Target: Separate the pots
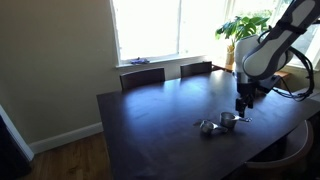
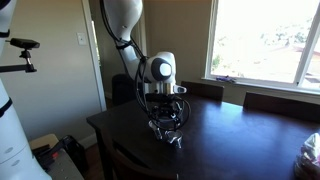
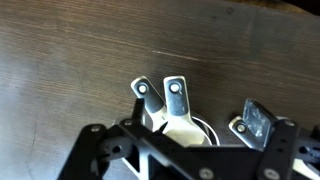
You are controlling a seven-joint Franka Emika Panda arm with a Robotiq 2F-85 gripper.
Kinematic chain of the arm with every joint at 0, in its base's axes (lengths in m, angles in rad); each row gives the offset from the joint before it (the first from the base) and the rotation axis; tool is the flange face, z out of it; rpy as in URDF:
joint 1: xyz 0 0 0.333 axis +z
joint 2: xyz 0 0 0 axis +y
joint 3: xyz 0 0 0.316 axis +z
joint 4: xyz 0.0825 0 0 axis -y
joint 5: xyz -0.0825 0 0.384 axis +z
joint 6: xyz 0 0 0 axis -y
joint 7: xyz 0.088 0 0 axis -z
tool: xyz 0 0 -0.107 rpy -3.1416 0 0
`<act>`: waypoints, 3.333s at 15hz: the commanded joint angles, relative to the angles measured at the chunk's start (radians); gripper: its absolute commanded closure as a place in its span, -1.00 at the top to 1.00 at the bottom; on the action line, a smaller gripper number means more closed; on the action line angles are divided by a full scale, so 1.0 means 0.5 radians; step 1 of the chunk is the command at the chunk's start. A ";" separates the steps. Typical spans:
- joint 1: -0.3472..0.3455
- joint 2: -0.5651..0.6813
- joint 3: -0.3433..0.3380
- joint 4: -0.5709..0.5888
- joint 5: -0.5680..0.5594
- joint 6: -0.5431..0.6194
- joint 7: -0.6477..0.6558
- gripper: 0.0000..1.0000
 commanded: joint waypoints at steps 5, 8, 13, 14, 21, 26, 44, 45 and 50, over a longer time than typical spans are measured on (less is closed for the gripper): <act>0.018 0.292 0.021 0.272 0.071 -0.097 0.129 1.00; 0.020 0.391 0.017 0.364 0.078 -0.148 0.160 0.98; 0.012 0.489 0.029 0.480 0.100 -0.253 0.156 0.76; 0.012 0.502 0.029 0.499 0.103 -0.271 0.157 0.67; -0.010 0.523 0.048 0.587 0.134 -0.399 0.138 0.37; -0.026 0.489 0.067 0.581 0.156 -0.435 0.109 0.36; 0.001 0.368 0.067 0.432 0.128 -0.488 0.105 0.29; 0.007 0.372 0.064 0.423 0.123 -0.489 0.115 0.26; -0.010 0.377 0.091 0.409 0.149 -0.506 0.089 0.41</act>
